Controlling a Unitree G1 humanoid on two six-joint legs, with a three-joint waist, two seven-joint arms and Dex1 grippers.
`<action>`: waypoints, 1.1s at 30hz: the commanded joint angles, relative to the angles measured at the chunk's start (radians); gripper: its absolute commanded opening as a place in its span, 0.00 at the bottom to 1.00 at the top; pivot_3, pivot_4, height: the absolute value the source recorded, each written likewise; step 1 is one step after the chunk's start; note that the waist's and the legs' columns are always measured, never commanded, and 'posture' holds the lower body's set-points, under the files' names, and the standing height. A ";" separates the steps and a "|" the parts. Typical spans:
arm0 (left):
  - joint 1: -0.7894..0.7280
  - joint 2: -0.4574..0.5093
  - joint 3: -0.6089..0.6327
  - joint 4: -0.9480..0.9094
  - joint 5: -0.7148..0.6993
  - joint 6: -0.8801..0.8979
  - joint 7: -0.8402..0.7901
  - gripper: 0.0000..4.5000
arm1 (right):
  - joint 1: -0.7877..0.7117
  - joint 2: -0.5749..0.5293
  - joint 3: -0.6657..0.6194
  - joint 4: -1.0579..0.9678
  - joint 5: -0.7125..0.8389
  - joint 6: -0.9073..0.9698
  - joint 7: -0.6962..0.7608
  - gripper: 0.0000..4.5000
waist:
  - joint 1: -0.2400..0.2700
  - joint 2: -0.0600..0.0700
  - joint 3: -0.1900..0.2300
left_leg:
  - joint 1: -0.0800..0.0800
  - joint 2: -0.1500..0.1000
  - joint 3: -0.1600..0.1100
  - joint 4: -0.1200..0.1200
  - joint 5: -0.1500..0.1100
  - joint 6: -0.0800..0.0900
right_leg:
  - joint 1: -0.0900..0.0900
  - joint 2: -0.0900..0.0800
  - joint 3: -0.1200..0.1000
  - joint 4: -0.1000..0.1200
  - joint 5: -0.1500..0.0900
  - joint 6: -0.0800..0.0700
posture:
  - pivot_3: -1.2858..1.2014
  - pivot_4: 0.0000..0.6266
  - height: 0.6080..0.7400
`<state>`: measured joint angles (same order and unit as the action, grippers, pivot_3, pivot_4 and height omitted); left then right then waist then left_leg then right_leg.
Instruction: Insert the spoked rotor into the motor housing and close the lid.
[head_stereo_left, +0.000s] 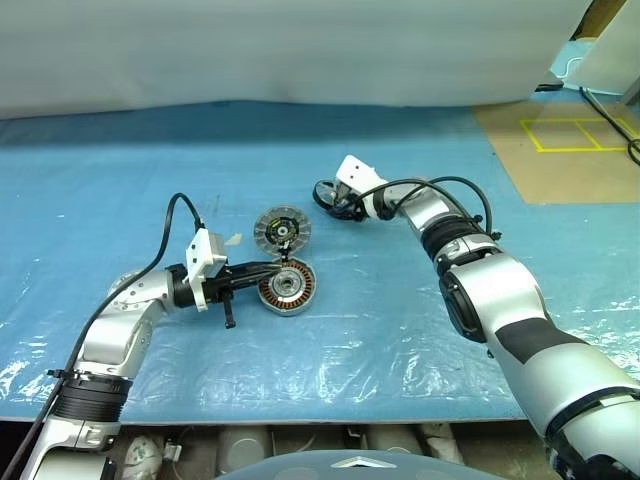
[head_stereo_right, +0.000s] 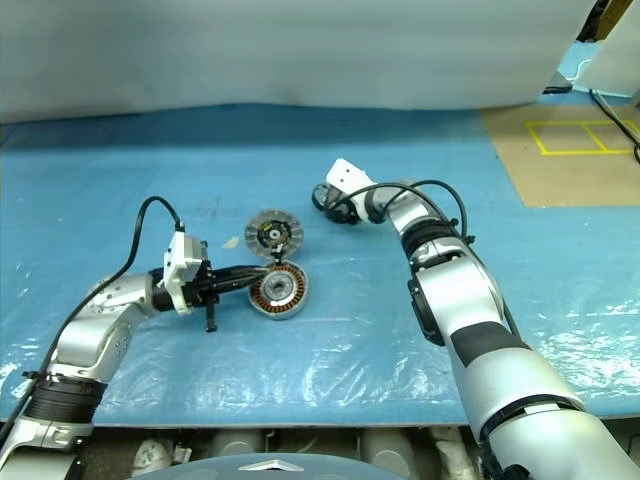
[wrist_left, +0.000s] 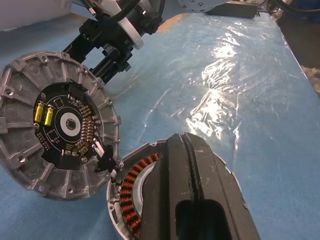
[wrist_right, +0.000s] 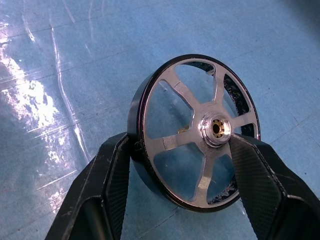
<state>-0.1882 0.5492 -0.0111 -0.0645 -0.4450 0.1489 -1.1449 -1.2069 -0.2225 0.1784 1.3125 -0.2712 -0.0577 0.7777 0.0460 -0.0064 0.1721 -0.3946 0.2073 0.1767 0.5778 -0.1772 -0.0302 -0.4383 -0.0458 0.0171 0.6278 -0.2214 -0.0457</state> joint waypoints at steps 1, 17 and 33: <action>-0.003 -0.002 0.006 -0.008 0.001 -0.023 0.004 0.00 | 0.019 -0.001 0.007 -0.007 -0.005 -0.011 0.005 0.59 | 0.000 0.000 0.000 | 0.000 0.000 0.000 0.000 0.000 0.000 | 0.000 0.000 0.000 0.000 0.000 0.000 | 0.52 0.24 1.00; -0.012 -0.007 0.002 0.009 0.000 -0.032 0.002 0.00 | 0.552 -0.386 0.137 -0.874 0.084 -0.202 0.417 0.59 | 0.026 -0.002 -0.001 | 0.001 0.001 0.000 -0.001 0.000 0.001 | 0.003 0.003 0.000 -0.003 0.000 0.000 | 0.52 0.24 1.00; -0.088 -0.013 -0.013 0.089 0.011 -0.049 -0.036 0.00 | 0.069 -0.164 -0.019 -0.408 0.164 0.067 0.065 0.59 | -0.003 -0.002 -0.001 | 0.013 0.000 0.002 -0.002 0.000 -0.001 | 0.007 0.004 0.006 -0.004 0.006 -0.001 | 0.52 0.24 1.00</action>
<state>-0.2722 0.5329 -0.0332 0.0403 -0.4291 0.1126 -1.1772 -1.0982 -0.4173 0.1659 0.7707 -0.0910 0.0442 0.9109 0.0433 -0.0081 0.1716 -0.3840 0.2070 0.1786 0.5757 -0.1759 -0.0329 -0.4330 -0.0422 0.0231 0.6230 -0.2157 -0.0469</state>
